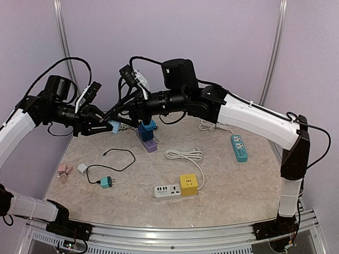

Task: Insert the plug
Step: Pick up the plug from the center of the board.

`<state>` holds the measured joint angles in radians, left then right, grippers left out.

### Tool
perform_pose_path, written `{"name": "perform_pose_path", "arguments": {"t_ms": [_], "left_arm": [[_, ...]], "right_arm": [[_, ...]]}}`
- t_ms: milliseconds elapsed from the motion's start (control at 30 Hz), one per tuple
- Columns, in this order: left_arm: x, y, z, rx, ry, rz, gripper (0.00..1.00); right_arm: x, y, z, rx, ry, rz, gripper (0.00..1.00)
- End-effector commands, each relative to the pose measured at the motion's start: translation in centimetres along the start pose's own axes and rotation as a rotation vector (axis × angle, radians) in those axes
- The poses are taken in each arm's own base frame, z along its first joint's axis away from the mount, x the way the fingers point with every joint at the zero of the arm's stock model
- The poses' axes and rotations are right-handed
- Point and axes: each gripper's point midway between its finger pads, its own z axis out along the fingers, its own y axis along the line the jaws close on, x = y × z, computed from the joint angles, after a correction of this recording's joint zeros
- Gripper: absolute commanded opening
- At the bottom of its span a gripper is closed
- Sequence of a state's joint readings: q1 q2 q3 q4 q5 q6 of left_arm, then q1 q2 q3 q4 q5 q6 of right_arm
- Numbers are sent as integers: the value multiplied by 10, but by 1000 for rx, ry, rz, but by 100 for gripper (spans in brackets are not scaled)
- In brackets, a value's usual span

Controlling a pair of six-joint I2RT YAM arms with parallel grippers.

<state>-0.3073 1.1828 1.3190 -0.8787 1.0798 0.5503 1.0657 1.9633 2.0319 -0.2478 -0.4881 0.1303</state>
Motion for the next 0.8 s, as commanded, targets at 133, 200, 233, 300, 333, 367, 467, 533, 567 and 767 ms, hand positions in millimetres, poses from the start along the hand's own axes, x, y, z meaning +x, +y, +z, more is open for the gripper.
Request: {"name": "perform_pose_path", "arguments": {"t_ms": [133, 200, 233, 300, 333, 367, 467, 533, 567, 767], "left_arm": [[-18, -4, 5, 29, -39, 86, 0], [-18, -4, 6, 31, -37, 86, 0], [-18, -4, 6, 32, -37, 87, 0], [-18, -5, 7, 34, -37, 88, 0], [-18, -4, 7, 36, -36, 86, 0], [-17, -4, 7, 36, -35, 86, 0], [-16, -3, 8, 37, -32, 83, 0], [-16, -4, 10, 41, -30, 83, 0], [-17, -4, 10, 41, -32, 86, 0], [-18, -5, 11, 47, -28, 88, 0]], "right_arm": [[61, 11, 19, -60, 221, 37, 46], [62, 10, 18, -56, 230, 30, 44], [64, 11, 17, -58, 242, 27, 46], [67, 13, 14, -68, 263, 19, 58], [70, 15, 13, -80, 274, 2, 64], [70, 18, 12, -93, 279, -12, 69], [72, 25, 5, -127, 304, -45, 79], [73, 27, 1, -133, 325, -70, 83], [75, 25, -1, -122, 340, -80, 84], [86, -3, -6, 36, 406, -106, 83]]}}
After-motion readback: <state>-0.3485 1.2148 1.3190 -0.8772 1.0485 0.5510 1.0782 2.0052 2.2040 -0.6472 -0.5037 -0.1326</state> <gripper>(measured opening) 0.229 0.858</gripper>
